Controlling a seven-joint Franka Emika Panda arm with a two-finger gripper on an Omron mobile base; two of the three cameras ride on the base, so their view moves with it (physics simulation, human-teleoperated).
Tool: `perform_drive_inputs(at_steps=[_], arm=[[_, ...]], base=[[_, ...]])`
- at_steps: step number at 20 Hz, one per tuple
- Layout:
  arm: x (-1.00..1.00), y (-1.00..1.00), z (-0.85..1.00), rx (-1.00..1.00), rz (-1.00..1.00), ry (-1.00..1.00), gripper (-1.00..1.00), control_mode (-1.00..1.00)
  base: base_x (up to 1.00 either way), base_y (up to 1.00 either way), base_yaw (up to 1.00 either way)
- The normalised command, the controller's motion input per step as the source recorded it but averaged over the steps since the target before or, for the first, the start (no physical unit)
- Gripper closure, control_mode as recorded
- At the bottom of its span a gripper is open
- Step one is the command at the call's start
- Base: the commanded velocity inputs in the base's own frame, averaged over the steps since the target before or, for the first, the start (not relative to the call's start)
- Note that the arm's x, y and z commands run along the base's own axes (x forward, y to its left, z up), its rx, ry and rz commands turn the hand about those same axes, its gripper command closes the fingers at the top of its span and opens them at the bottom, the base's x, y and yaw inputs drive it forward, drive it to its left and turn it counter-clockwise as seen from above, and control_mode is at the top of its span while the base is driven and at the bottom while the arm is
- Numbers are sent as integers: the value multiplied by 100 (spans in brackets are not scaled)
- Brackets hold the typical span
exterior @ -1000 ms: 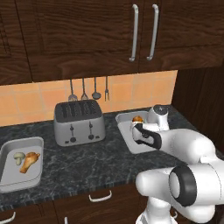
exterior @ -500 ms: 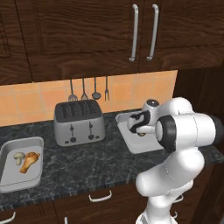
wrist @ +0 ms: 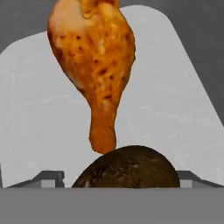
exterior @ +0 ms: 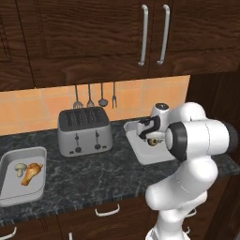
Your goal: Place one mushroom and one chicken drumstick in each tupperware on the nearby counter, to pack two identical lunches.
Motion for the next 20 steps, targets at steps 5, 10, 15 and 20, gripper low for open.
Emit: perform_drive_inputs(at_steps=[5, 10, 15, 20], arm=[[-60, 14, 22, -2, 0, -6, -100, -100], [-31, 33, 43, -12, 3, 0, -100, -100], [54, -9, 4, -8, 10, 0, -100, -100], [91, -75, -34, 8, 1, 11, -100, -100]], base=[[0, 0, 0], [0, 0, 0], [0, 0, 0], [0, 0, 0]])
